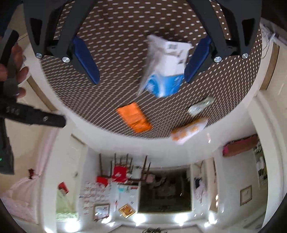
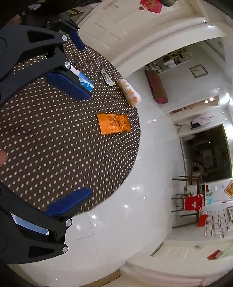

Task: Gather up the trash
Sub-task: 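Grasp the blue-white box with the left tool while the right tool grasps the orange bag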

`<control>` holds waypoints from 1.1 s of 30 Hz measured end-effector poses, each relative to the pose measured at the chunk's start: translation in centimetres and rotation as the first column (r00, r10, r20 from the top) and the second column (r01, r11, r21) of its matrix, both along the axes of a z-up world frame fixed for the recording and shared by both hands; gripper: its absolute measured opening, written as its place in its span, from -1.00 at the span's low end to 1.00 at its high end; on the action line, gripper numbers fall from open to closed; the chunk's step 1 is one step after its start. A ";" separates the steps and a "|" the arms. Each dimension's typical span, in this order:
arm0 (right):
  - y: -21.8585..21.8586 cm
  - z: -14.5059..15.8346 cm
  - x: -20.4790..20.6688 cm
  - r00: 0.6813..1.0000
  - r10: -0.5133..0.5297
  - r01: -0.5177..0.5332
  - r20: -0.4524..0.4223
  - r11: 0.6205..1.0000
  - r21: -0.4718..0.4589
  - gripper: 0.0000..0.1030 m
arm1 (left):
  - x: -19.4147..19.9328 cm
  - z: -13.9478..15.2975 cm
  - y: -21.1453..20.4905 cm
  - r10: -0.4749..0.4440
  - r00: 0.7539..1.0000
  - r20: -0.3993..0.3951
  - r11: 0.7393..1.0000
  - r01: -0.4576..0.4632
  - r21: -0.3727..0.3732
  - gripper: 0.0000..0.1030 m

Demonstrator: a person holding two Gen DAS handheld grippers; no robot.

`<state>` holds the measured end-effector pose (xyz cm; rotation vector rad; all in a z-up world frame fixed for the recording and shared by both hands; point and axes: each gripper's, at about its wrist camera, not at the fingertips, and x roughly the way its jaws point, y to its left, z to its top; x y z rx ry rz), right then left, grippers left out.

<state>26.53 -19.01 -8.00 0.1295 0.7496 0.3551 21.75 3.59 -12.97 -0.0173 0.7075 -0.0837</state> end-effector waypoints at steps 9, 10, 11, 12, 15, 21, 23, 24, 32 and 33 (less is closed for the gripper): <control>2.8 -2.6 3.8 0.998 0.023 -0.024 -0.054 1.000 -0.015 0.88 | 3.9 -4.5 2.4 0.018 0.985 -0.170 1.000 -0.017 0.010 0.81; 3.1 -2.8 4.2 0.998 0.024 -0.025 -0.058 1.000 -0.018 0.88 | 4.3 -4.8 2.4 0.014 0.983 -0.182 1.000 -0.013 0.004 0.81; 3.6 -3.1 4.8 0.998 0.026 -0.027 -0.064 0.999 -0.023 0.88 | 4.7 -5.1 2.6 0.007 0.981 -0.192 1.000 -0.008 -0.004 0.81; 3.8 -3.3 5.1 0.997 0.029 -0.030 -0.069 0.999 -0.026 0.88 | 5.2 -5.5 2.7 -0.011 0.979 -0.204 1.000 0.007 -0.023 0.80; 5.3 -4.3 6.8 0.995 0.038 -0.042 -0.092 0.998 -0.050 0.88 | 6.0 -6.1 2.6 -0.042 0.977 -0.211 0.999 0.037 -0.023 0.45; 8.6 -6.6 11.2 0.988 0.047 -0.060 -0.146 0.994 -0.092 0.88 | 7.4 -6.3 2.5 -0.101 0.977 -0.188 0.995 0.099 -0.021 0.33; 9.4 -7.2 12.6 0.986 0.046 -0.062 -0.162 0.994 -0.093 0.88 | 8.0 -6.3 3.2 -0.093 0.979 -0.182 0.995 0.086 -0.046 0.32; 10.0 -7.5 13.5 0.985 0.050 -0.066 -0.166 0.994 -0.091 0.88 | 8.5 -6.3 3.5 -0.084 0.980 -0.179 0.996 0.075 -0.058 0.32; 13.2 -9.0 15.3 0.985 0.096 -0.115 -0.142 0.984 -0.137 0.80 | 9.0 -6.4 6.6 0.005 0.988 -0.155 0.986 -0.030 -0.163 0.32; 13.5 -8.9 15.2 0.984 0.112 -0.130 -0.136 0.982 -0.139 0.63 | 9.0 -6.2 6.7 0.010 0.988 -0.152 0.986 -0.035 -0.165 0.32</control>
